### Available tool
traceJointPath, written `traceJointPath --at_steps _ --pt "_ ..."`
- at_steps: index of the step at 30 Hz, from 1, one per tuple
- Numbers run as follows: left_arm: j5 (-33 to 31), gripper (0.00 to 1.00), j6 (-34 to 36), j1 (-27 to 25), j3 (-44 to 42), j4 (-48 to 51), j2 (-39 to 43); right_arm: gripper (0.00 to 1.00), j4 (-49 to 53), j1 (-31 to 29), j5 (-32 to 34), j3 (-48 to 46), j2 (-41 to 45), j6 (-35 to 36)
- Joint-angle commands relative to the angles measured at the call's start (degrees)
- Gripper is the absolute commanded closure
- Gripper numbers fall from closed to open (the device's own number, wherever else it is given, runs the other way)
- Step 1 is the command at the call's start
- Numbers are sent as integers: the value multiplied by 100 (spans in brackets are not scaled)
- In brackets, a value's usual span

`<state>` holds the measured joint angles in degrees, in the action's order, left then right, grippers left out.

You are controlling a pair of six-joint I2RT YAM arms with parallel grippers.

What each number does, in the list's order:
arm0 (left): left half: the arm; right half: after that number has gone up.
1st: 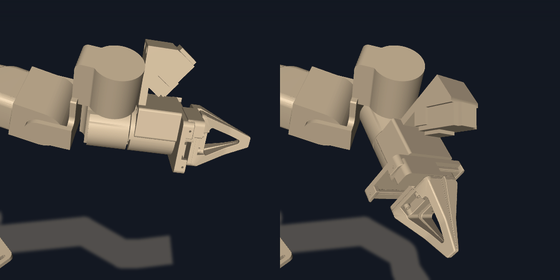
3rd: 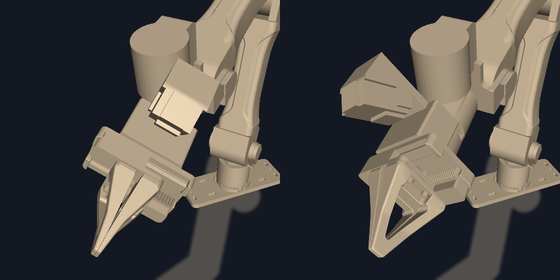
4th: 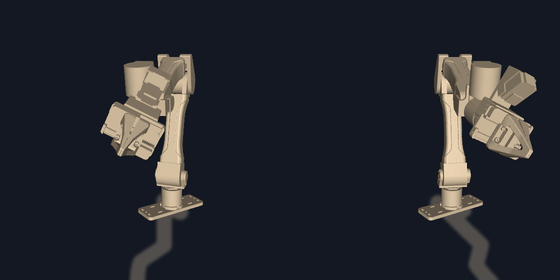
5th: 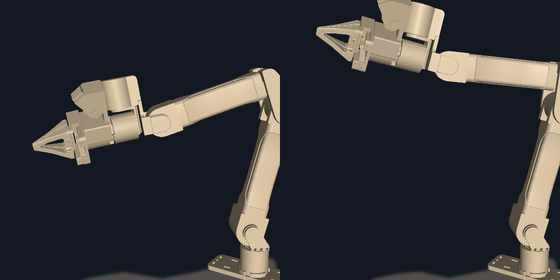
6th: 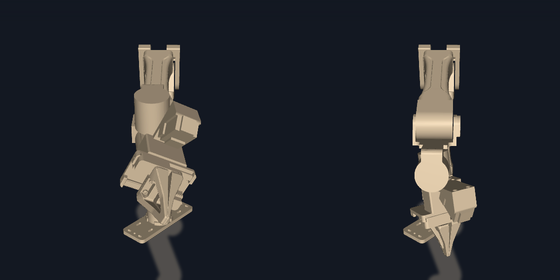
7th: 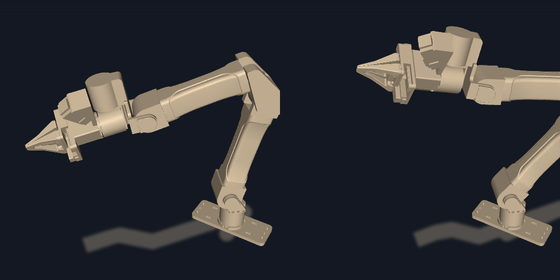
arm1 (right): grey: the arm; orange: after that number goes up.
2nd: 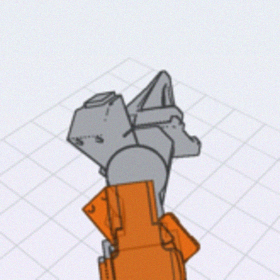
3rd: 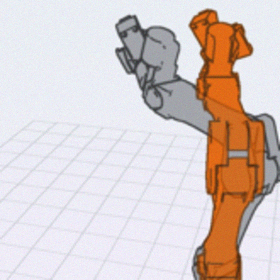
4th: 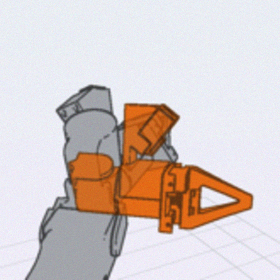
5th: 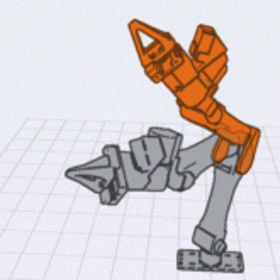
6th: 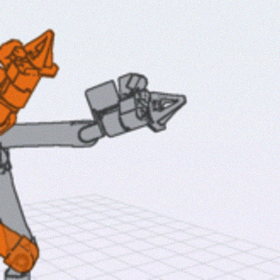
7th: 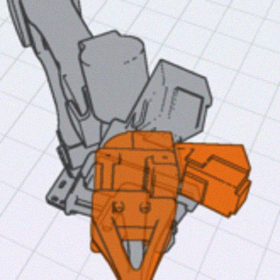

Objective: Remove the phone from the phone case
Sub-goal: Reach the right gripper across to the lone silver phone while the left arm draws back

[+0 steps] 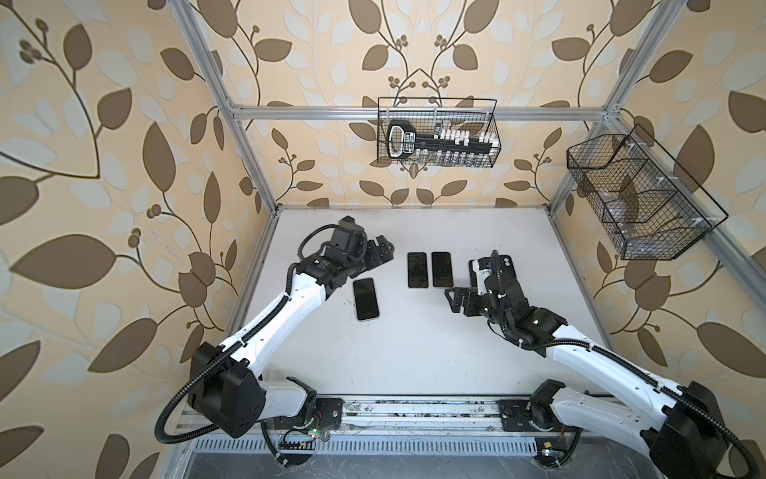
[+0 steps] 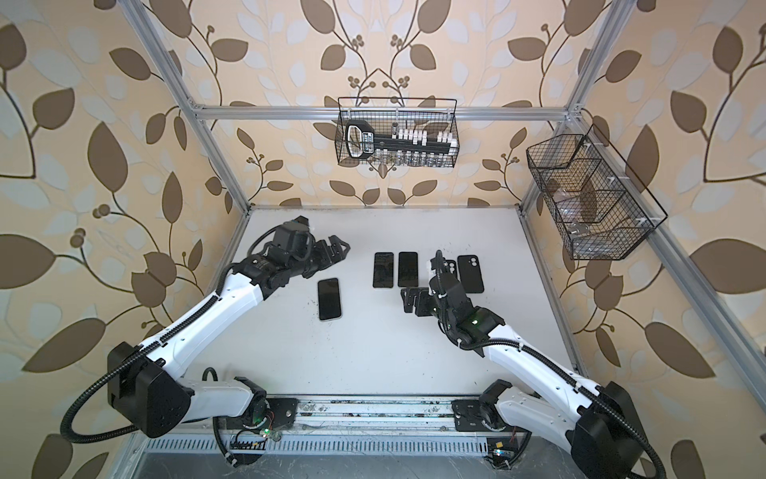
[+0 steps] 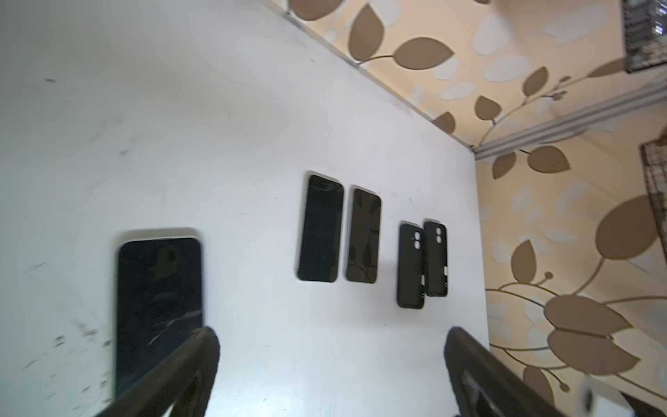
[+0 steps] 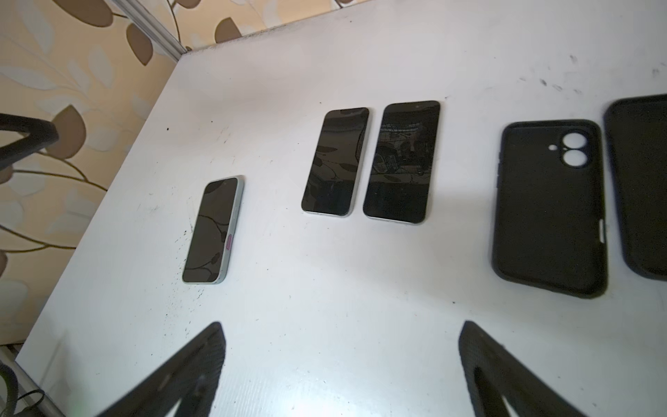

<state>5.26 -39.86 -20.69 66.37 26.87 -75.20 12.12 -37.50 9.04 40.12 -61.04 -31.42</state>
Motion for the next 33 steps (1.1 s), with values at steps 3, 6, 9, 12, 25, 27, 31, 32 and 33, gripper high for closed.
traceJointPath --at_steps 3,6,9,12,25,27,31,32,33 --pt "133 1 660 700 254 1313 150 0 404 -585 607 685 -466 88" --pt "217 1 936 1218 478 1615 76 0 522 -929 854 1098 -824 161" --pt "94 1 1119 1653 415 1583 154 0 596 -1144 936 1454 -1256 155" --pt "105 1 1074 1978 146 1381 277 0 682 -1300 890 1865 -1776 93" --pt "899 1 962 3166 74 1409 164 0 966 -2066 1121 3731 -4156 -413" --pt "922 1 956 3350 53 1400 197 0 946 -2149 1059 3962 -4469 -521" --pt "1032 1 927 3644 -33 1334 269 0 1194 -2304 1073 4578 -5159 -684" --pt "1009 1 927 3687 -44 1330 273 0 1237 -2332 1080 4700 -5312 -735" --pt "995 1 935 3715 -51 1353 269 0 1277 -2345 1068 4808 -5419 -792"
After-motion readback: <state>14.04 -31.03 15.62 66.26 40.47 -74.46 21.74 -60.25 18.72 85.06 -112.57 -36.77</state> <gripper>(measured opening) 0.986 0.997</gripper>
